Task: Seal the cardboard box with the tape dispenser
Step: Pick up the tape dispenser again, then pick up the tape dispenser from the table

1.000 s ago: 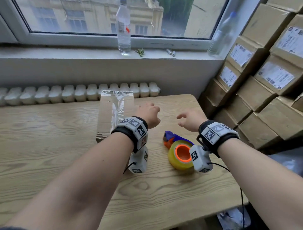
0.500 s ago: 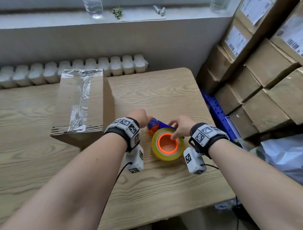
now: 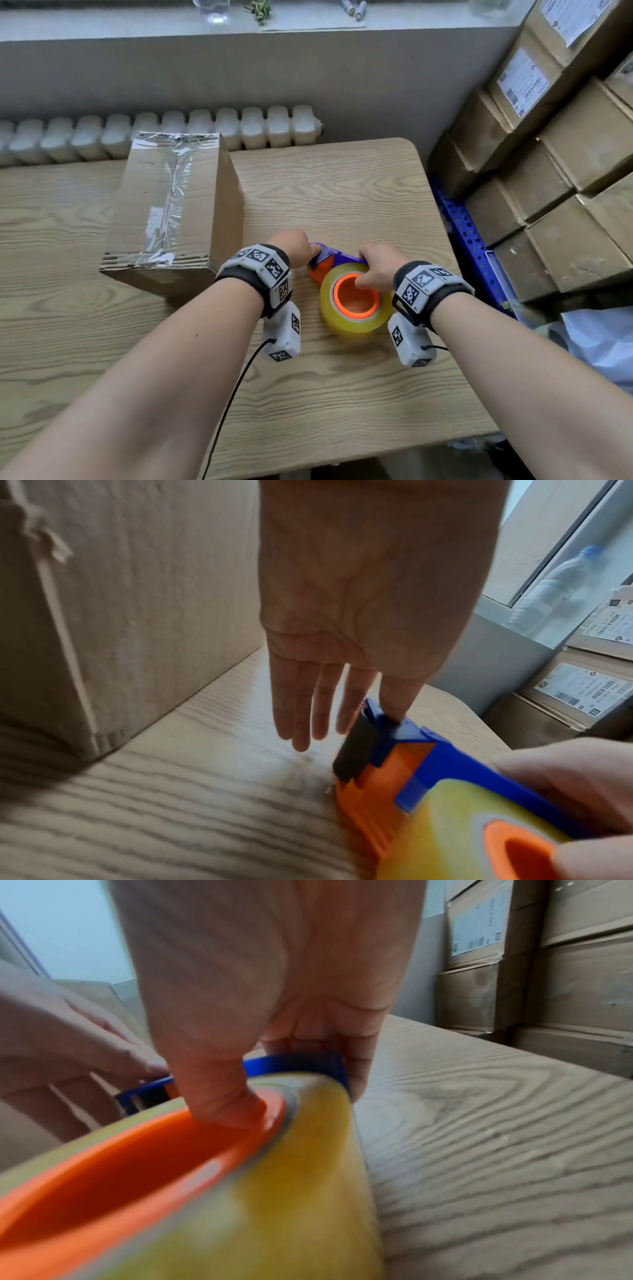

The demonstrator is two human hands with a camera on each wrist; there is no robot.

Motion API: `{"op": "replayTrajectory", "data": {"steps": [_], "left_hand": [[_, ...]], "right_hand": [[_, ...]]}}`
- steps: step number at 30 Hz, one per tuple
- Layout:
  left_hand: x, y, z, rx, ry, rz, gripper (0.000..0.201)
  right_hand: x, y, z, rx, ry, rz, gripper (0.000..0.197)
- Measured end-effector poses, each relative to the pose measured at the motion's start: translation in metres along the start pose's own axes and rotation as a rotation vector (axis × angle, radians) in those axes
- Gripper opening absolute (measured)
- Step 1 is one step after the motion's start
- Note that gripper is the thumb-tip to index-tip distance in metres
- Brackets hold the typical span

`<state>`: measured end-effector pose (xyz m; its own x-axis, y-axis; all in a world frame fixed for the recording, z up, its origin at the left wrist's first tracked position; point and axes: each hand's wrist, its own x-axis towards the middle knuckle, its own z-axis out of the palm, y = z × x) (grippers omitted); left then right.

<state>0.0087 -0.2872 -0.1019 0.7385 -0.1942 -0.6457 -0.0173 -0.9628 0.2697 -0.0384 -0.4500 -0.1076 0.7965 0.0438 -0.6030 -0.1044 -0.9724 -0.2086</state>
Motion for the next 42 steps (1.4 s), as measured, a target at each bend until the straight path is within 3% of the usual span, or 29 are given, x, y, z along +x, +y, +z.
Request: {"op": "replayTrajectory", "data": {"steps": [6, 12, 16, 24, 31, 37, 42], "left_hand": [[-0.007, -0.006, -0.004, -0.23, -0.038, -0.023, 0.045], [-0.025, 0.002, -0.025, -0.387, 0.062, 0.073, 0.035], [-0.042, 0.005, -0.045, -0.487, 0.125, 0.133, 0.045], [-0.08, 0.002, -0.085, -0.773, 0.137, 0.132, 0.06], [-0.106, -0.021, -0.111, -0.903, 0.187, 0.127, 0.031], [-0.127, -0.052, -0.121, -0.912, 0.266, 0.184, 0.02], [-0.137, -0.077, -0.125, -0.977, 0.25, 0.181, 0.015]], "right_hand": [[-0.011, 0.0, -0.017, 0.11, 0.077, 0.021, 0.026], [-0.031, -0.005, -0.04, 0.137, 0.183, 0.013, 0.047], [-0.049, -0.013, -0.059, 0.165, 0.327, 0.036, 0.043], [-0.087, -0.036, -0.096, 0.194, 0.464, 0.017, 0.047], [-0.107, -0.075, -0.113, 0.09, 0.555, -0.067, 0.049], [-0.117, -0.104, -0.115, 0.107, 0.548, -0.124, 0.05], [-0.12, -0.126, -0.113, 0.081, 0.542, -0.161, 0.051]]}}
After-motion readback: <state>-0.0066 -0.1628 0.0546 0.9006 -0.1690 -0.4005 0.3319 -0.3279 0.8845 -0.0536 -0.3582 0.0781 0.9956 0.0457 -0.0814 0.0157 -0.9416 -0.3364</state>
